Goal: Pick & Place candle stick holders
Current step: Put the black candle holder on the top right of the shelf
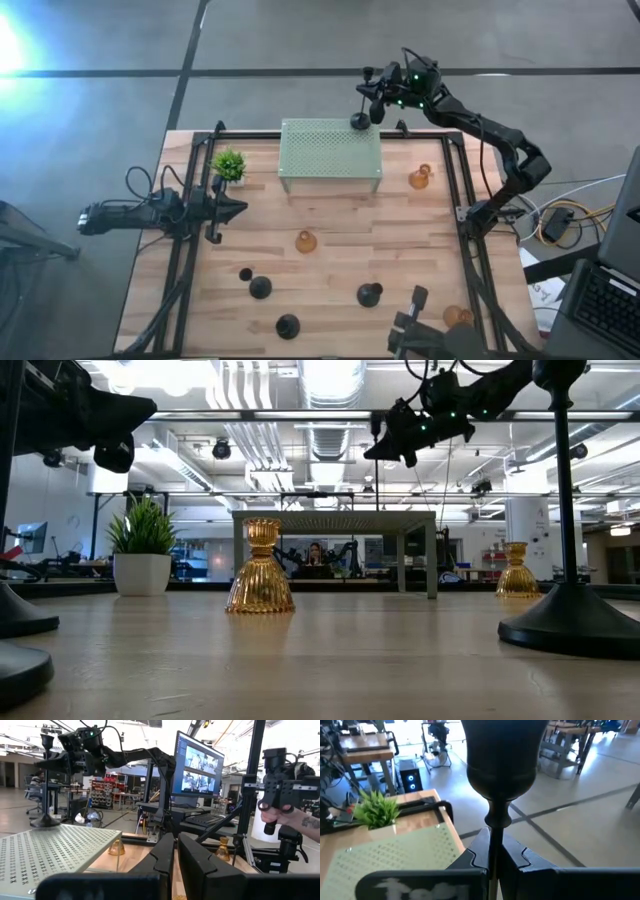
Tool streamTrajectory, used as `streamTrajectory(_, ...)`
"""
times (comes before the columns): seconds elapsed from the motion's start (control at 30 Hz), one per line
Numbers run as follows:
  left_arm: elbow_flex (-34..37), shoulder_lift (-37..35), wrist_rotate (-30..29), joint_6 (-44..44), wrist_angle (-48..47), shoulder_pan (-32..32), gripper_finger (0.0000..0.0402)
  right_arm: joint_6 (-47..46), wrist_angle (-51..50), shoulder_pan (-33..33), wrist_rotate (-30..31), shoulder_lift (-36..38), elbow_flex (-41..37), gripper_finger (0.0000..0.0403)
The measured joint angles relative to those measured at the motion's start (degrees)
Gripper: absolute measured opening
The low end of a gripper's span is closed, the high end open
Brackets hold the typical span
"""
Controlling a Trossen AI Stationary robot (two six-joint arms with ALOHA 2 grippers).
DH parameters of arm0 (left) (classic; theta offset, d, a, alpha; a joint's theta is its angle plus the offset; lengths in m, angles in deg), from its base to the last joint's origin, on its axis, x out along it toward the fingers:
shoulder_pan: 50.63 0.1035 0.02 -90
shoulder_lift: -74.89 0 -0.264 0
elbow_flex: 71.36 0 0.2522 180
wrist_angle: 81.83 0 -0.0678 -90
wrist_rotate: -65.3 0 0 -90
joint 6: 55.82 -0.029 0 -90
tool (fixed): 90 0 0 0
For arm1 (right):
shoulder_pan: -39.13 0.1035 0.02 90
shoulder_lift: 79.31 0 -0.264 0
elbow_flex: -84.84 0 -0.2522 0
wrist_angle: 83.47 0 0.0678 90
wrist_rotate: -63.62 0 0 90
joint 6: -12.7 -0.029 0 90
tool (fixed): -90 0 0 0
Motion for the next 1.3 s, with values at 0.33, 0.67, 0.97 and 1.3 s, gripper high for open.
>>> streamTrajectory(0.33, 0.0, 0.0, 0.0, 0.9, 0.0, 0.0, 0.0028, -1.9, 6.2, -0.2, -0.4, 0.7, -4.5, 0.0008)
streamTrajectory(0.67, 0.0, 0.0, -0.1, -0.3, 0.0, 0.0, 0.0028, -1.6, 3.6, -0.2, -0.5, 6.0, -4.8, 0.0008)
streamTrajectory(0.97, 0.0, 0.0, -2.0, -0.4, 0.0, 0.0, 0.0028, -1.2, 2.5, -0.1, -0.3, 5.1, -6.3, 0.0008)
streamTrajectory(1.3, 0.0, 0.0, -2.1, -2.0, 0.0, 0.0, 0.0028, -2.1, 8.4, -0.2, -0.4, 5.1, -9.6, 0.0008)
